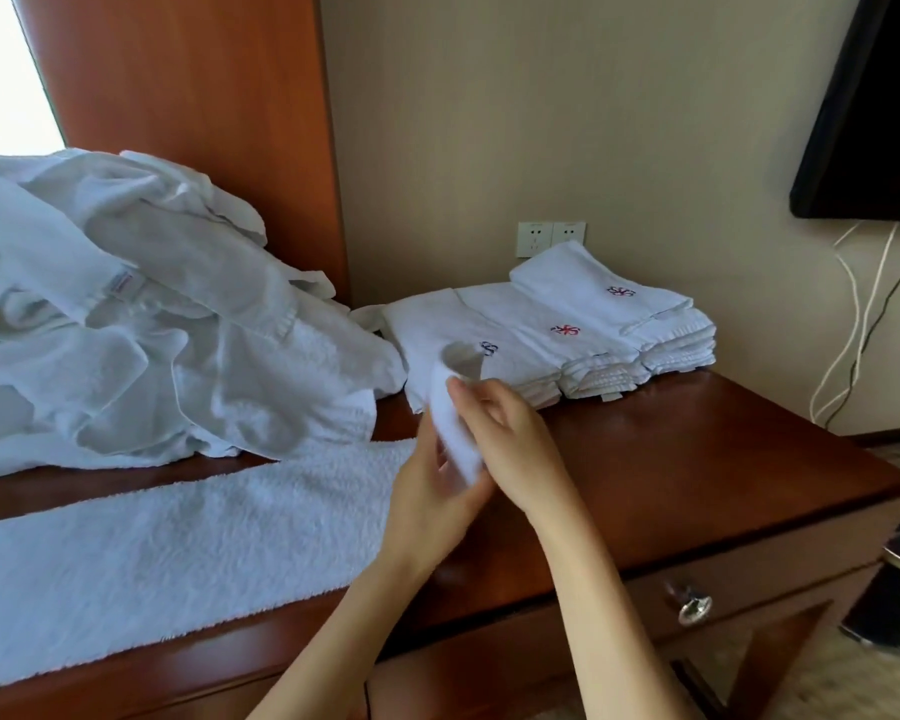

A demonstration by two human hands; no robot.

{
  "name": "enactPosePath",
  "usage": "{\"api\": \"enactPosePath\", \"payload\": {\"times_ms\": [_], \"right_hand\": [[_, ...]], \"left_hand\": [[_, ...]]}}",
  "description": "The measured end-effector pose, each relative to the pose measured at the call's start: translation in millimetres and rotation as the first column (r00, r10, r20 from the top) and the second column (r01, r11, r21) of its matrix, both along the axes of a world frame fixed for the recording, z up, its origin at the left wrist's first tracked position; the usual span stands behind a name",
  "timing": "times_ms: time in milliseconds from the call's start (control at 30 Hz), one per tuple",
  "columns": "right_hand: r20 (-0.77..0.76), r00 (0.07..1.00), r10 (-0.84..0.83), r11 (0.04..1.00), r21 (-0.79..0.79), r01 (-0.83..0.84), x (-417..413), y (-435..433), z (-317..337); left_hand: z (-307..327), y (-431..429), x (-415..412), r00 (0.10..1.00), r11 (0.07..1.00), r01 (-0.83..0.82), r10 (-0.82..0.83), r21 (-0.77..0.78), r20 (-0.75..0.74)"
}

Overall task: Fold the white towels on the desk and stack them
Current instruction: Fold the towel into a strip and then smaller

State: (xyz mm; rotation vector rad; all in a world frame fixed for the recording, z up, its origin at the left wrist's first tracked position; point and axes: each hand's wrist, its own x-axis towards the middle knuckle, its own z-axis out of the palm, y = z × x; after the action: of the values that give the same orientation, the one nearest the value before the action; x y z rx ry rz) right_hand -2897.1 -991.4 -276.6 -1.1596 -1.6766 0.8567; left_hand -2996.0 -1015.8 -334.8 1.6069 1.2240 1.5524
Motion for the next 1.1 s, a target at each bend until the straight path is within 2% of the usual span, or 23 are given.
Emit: {"api": "enactPosePath", "payload": {"times_ms": [67,133,200,267,333,400,467,533,633,667,800,900,967,1000,1100], "right_hand": [[-0.005,0.985,0.175,0.984,-0.022,-0.175,-10,-6,0],[0.014,0.965,0.264,0.964,-0.032,-0.263,-22,-11,-2],[0.116,0.958,0.263,0.963,0.028,-0.268,-40,-17,-8],[0.264,0.93,0.257,0.948,0.117,-0.295,-63,-29,-14],[0.411,0.875,0.256,0.909,0.205,-0.362,-91,-41,-20],[0.576,0.786,0.223,0.859,0.265,-0.438,-121,-53,-27],[0.711,0.687,0.153,0.812,0.305,-0.497,-149,-64,-36],[0.767,0.633,0.106,0.791,0.32,-0.521,-173,-75,-42],[0.821,0.568,0.051,0.8,0.307,-0.515,-198,-89,-47],[0.831,0.556,0.032,0.807,0.307,-0.505,-204,-93,-47],[0.813,0.582,-0.023,0.804,0.361,-0.473,-218,-100,-37],[0.777,0.63,-0.001,0.767,0.404,-0.498,-231,-110,-33],[0.788,0.614,0.049,0.744,0.381,-0.549,-241,-118,-34],[0.798,0.598,0.074,0.737,0.36,-0.572,-246,-121,-36],[0.836,0.535,0.121,0.733,0.288,-0.616,-255,-128,-43]], "left_hand": [[8,2,-15,0.946,0.99,0.001,0.044,-0.138,0.322],[24,2,-41,0.859,0.948,-0.067,0.213,-0.31,0.466],[47,-3,-76,0.75,0.925,-0.084,0.304,-0.371,0.588],[69,-16,-113,0.688,0.922,-0.154,0.359,-0.356,0.631],[87,-39,-151,0.683,0.894,-0.283,0.443,-0.348,0.581],[95,-65,-190,0.641,0.879,-0.334,0.477,-0.341,0.602],[90,-90,-227,0.552,0.849,-0.401,0.524,-0.345,0.649],[72,-116,-255,0.472,0.762,-0.484,0.642,-0.431,0.604],[42,-146,-277,0.447,0.631,-0.46,0.772,-0.625,0.451],[37,-152,-281,0.447,0.618,-0.441,0.78,-0.651,0.438],[60,-163,-297,0.534,0.741,-0.471,0.672,-0.478,0.514],[85,-180,-316,0.57,0.746,-0.585,0.657,-0.319,0.493],[82,-202,-333,0.556,0.69,-0.673,0.709,-0.265,0.433],[74,-215,-340,0.535,0.634,-0.728,0.763,-0.26,0.363],[36,-255,-357,0.472,0.46,-0.835,0.881,-0.303,0.038]]}}
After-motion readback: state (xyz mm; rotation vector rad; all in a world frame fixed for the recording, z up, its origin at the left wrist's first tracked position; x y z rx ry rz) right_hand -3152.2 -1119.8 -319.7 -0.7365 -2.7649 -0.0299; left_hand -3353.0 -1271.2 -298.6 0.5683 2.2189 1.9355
